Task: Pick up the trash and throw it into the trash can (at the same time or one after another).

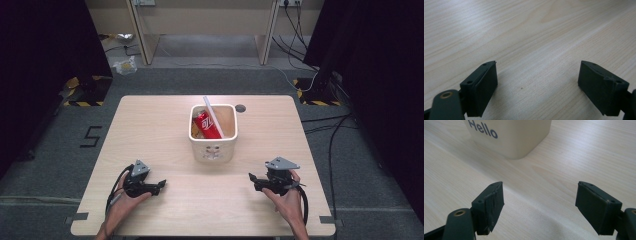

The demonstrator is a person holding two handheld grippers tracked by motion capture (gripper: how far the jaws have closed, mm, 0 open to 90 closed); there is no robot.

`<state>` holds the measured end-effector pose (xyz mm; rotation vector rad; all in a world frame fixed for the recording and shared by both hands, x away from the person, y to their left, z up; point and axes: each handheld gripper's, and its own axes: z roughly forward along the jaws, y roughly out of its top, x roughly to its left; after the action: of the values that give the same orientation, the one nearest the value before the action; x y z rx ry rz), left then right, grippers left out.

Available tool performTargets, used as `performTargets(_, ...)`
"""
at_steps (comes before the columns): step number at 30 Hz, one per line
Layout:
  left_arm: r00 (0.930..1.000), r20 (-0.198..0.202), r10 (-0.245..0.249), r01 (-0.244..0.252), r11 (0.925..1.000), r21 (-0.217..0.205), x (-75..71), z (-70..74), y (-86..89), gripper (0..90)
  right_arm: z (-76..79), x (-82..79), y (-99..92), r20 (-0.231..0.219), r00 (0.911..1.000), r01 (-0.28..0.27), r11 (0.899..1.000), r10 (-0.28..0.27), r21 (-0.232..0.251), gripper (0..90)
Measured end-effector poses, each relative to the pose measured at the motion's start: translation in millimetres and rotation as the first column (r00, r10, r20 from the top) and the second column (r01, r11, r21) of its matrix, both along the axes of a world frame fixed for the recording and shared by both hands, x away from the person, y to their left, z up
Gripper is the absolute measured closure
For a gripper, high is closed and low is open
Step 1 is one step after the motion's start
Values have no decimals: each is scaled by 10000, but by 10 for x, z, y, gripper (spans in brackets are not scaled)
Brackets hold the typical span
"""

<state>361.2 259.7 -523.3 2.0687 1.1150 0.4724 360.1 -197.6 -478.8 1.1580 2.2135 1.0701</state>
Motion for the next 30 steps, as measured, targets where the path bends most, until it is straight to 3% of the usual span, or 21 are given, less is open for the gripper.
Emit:
performTargets(7,10000,4,-1,1,10000,0,0,0,0,150,-47,-46,15,31,10000,29,9993,-28,-373,227)
performTargets(22,10000,-4,-11,11,10000,3,0,0,1,151,-162,-185,10,-196,9998,-6,9995,0,-315,229)
performTargets(30,10000,-1,-7,7,10000,1,0,0,0,151,-241,-233,1,-399,9992,31,9987,-51,-510,228)
